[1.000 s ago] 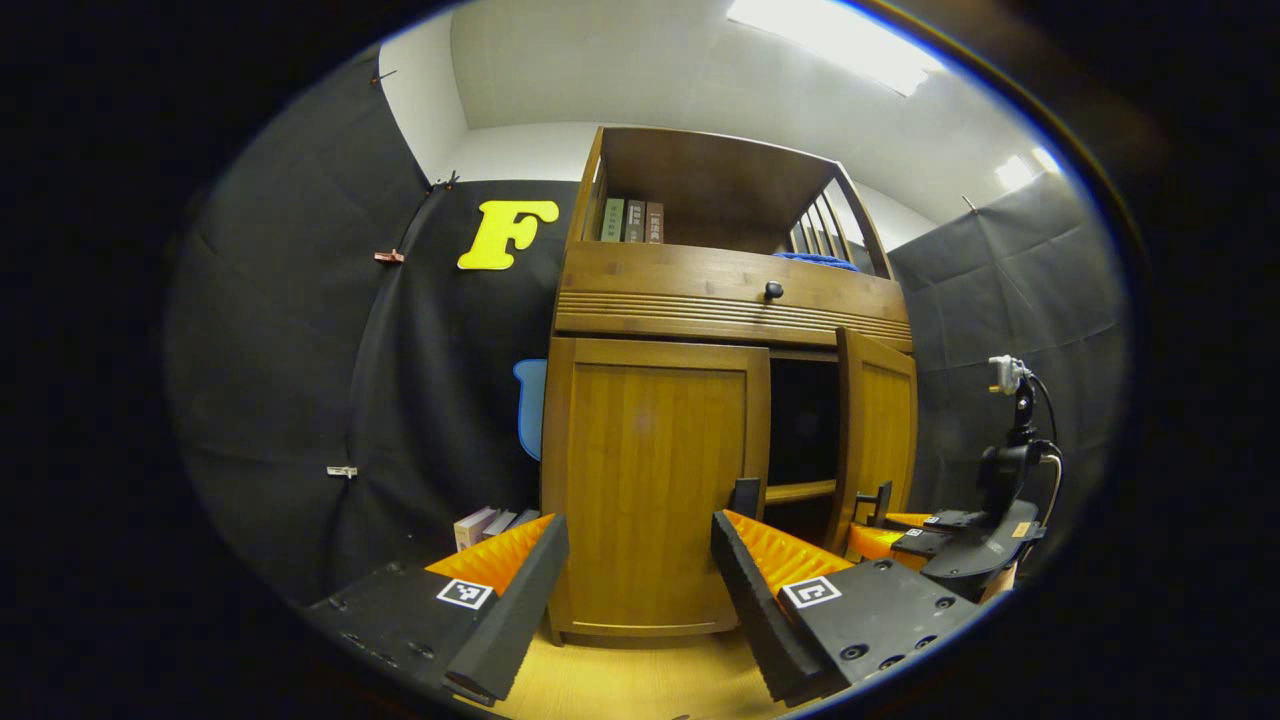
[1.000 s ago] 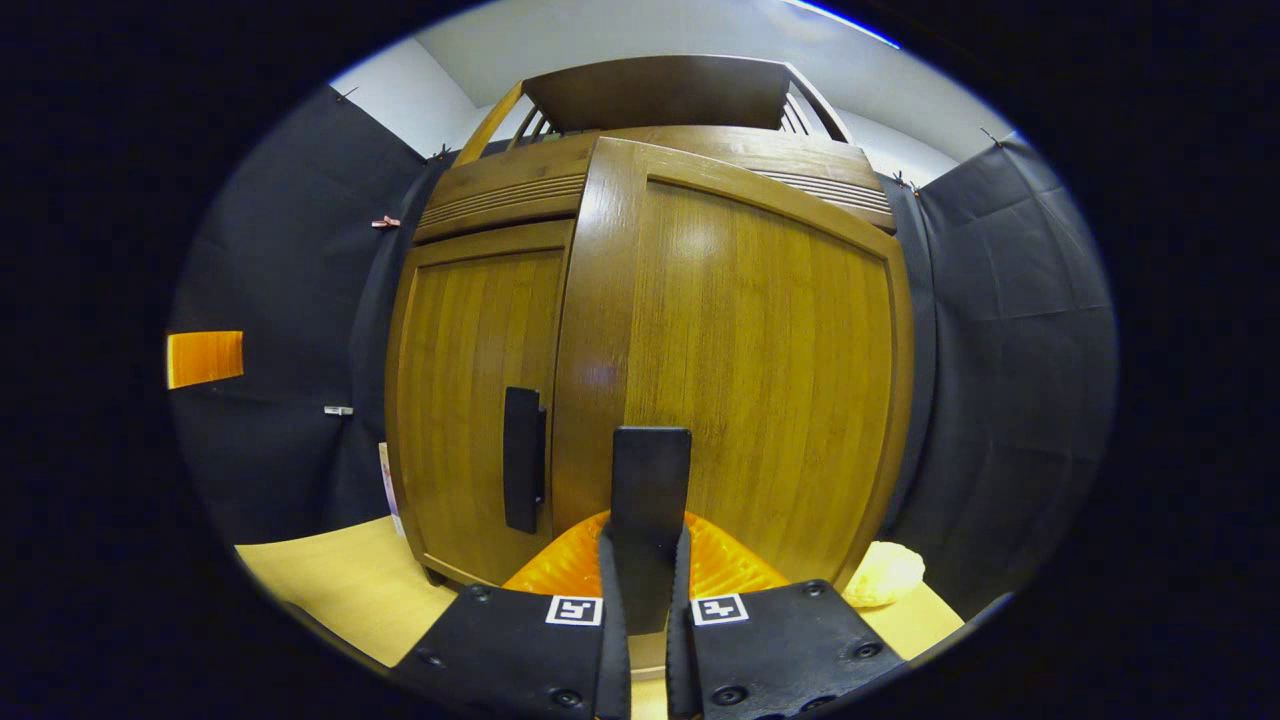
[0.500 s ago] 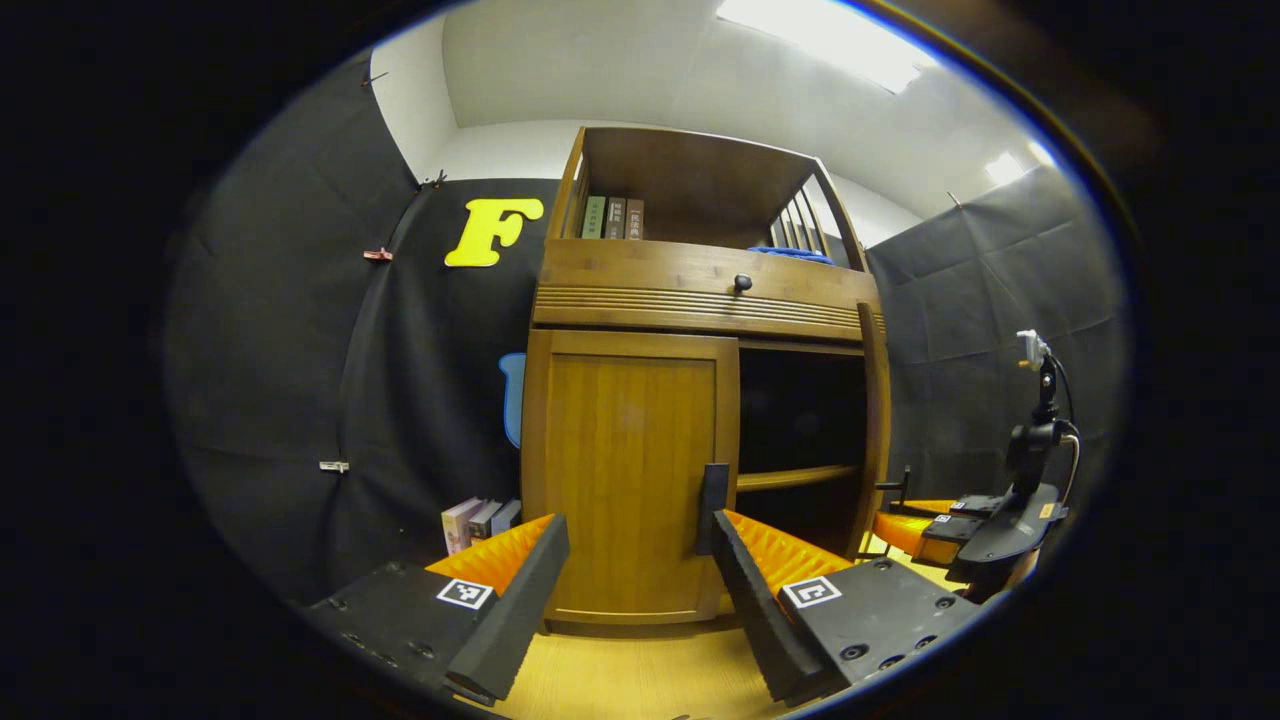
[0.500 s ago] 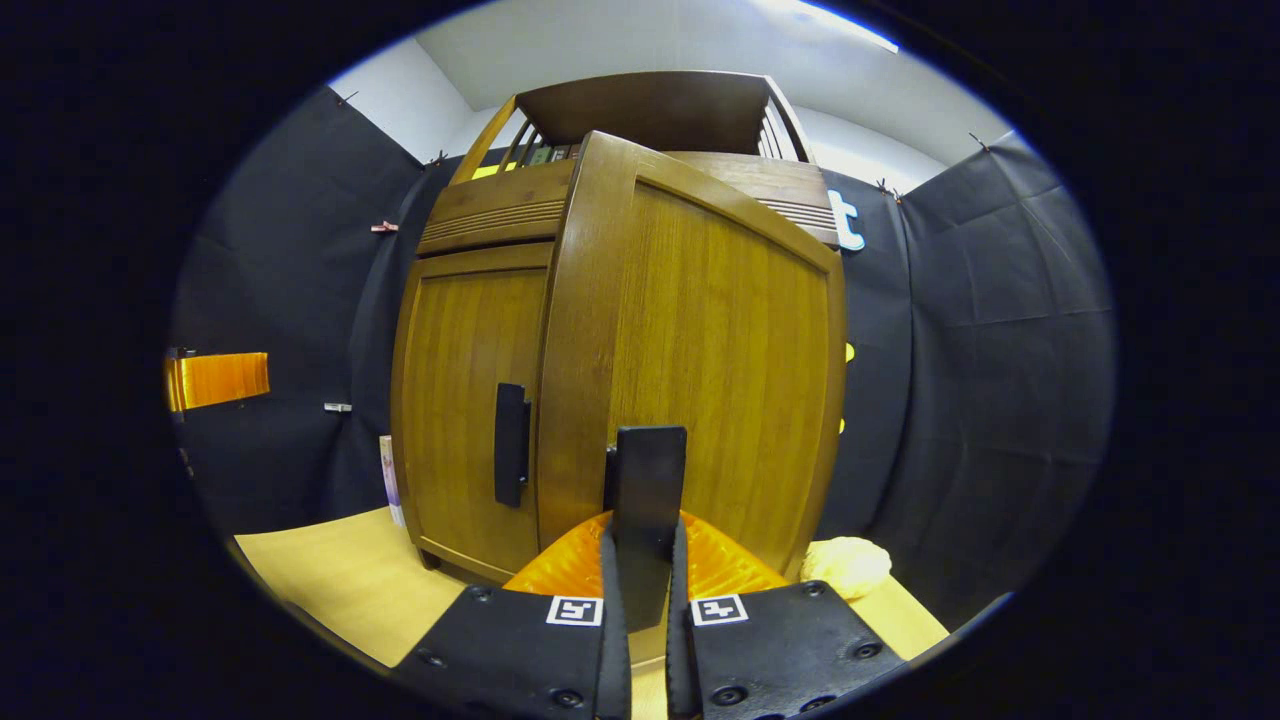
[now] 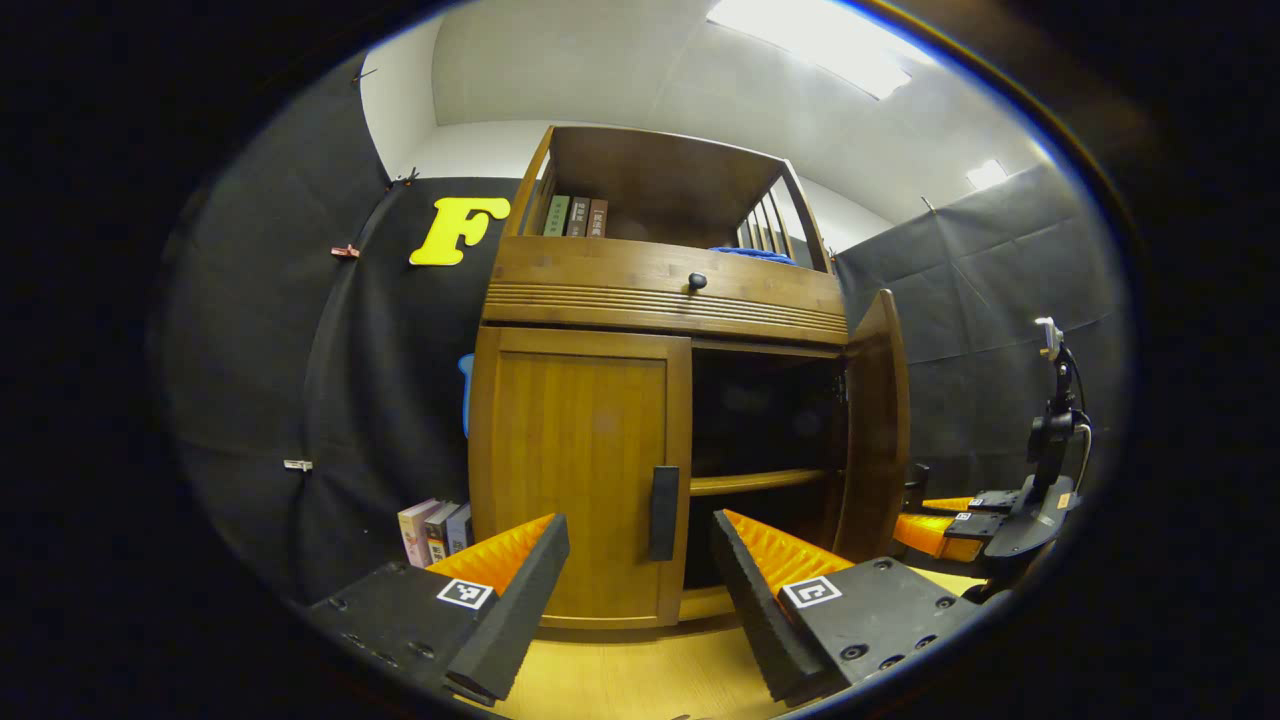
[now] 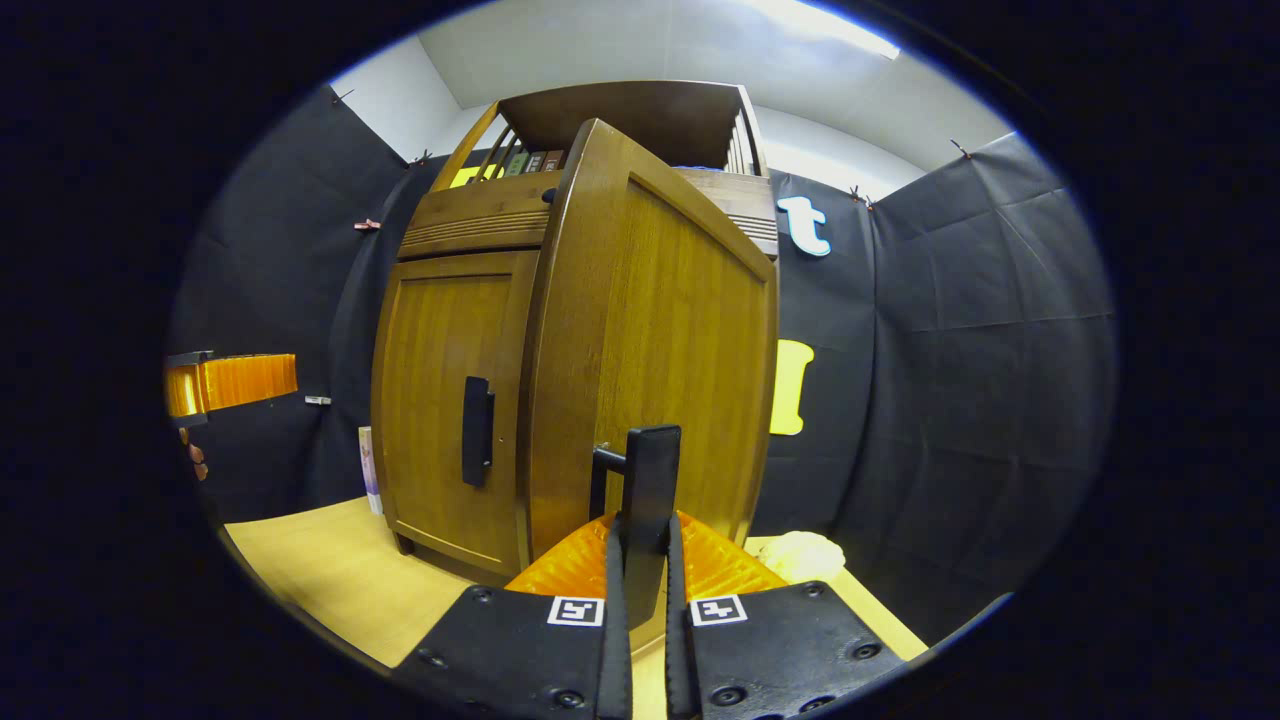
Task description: Open the right door of the double-door shoe cabinet with the right hand, and open the left door with the left hand.
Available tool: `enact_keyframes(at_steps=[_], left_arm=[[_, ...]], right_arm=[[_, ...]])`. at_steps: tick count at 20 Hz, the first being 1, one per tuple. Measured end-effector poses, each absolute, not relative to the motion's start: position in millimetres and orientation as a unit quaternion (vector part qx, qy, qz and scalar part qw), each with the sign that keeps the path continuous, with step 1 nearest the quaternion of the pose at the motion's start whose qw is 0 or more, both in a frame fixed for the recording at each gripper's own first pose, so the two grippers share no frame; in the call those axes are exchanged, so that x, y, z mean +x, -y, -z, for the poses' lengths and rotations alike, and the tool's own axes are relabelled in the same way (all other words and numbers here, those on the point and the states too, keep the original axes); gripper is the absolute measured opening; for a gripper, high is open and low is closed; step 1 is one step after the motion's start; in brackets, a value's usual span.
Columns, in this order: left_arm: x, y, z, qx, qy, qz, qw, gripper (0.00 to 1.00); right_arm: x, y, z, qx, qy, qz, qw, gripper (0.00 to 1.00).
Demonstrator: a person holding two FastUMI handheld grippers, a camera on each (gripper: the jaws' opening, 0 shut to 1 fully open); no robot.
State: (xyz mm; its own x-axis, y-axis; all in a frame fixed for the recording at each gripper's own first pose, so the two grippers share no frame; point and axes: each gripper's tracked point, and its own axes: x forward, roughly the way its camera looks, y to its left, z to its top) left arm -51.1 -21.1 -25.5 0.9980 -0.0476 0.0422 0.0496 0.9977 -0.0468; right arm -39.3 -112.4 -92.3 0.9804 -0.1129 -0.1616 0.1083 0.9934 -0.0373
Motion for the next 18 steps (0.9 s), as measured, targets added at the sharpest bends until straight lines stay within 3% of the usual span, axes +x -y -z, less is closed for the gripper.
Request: enact_keyframes(at_steps=[4,5,6,9,10,11,18], left_arm=[[-46.8,37.2,29.5,-0.021,0.015,0.037,0.999,0.89],[-46.3,40.0,30.2,-0.020,0.014,0.038,0.999,0.89],[-43.6,42.9,31.9,-0.021,0.014,0.040,0.999,0.89],[-35.5,50.3,35.3,-0.029,0.011,0.047,0.998,0.89],[-32.1,52.2,37.6,-0.031,0.009,0.049,0.998,0.89],[-29.5,53.3,39.0,-0.030,0.007,0.048,0.998,0.89],[-2.5,58.4,50.4,-0.039,-0.001,0.043,0.998,0.89]], right_arm=[[-53.8,135.2,88.6,-0.029,-0.085,0.079,0.993,0.16],[-57.1,142.3,87.7,-0.034,-0.084,0.086,0.992,0.12],[-59.9,149.3,87.2,-0.036,-0.085,0.093,0.991,0.16],[-66.1,163.9,85.3,-0.031,-0.085,0.099,0.991,0.16],[-67.9,168.6,85.0,-0.027,-0.085,0.099,0.991,0.12],[-69.6,173.0,85.1,-0.025,-0.084,0.100,0.991,0.16],[-83.0,206.0,72.3,-0.044,-0.072,0.117,0.989,0.12]])
